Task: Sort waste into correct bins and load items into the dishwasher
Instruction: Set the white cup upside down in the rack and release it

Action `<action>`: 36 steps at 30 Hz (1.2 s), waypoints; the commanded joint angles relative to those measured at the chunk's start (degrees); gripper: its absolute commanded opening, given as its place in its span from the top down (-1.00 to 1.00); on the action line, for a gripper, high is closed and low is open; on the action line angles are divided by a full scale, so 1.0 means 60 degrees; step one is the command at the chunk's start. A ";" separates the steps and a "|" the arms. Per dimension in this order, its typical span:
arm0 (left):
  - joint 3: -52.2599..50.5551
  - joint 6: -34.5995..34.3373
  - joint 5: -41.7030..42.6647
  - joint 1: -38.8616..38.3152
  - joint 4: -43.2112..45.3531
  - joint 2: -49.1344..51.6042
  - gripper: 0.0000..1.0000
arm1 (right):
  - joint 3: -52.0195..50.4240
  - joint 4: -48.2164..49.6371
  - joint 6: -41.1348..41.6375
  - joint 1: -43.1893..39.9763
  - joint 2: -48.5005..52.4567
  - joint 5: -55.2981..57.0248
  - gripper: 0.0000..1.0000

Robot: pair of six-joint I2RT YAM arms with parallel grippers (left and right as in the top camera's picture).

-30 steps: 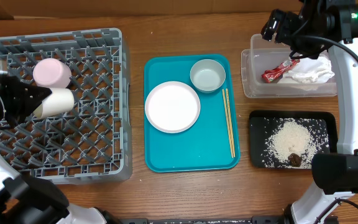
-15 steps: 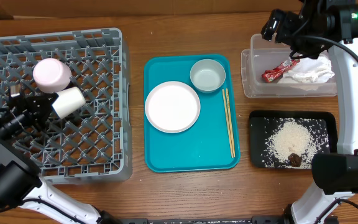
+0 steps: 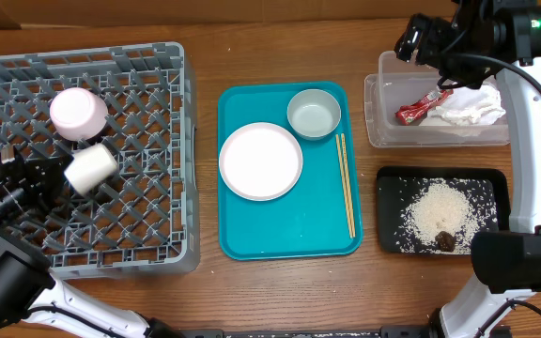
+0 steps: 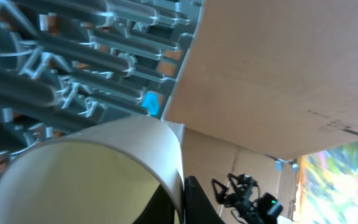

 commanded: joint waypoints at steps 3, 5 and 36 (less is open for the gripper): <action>-0.0051 0.0273 -0.1687 0.0029 0.0080 0.0084 0.78 | 0.0062 0.0029 0.0062 -0.0025 -0.0182 0.0069 -1.00; -0.0047 0.0168 -0.1708 0.0033 0.0076 0.0084 0.74 | 0.0062 0.0029 0.0062 -0.0025 -0.0182 0.0069 -1.00; 0.4768 -0.4422 -1.1307 -0.3348 -0.1727 -0.0452 0.92 | 0.0062 0.0033 0.0062 -0.0025 -0.0182 0.0069 -1.00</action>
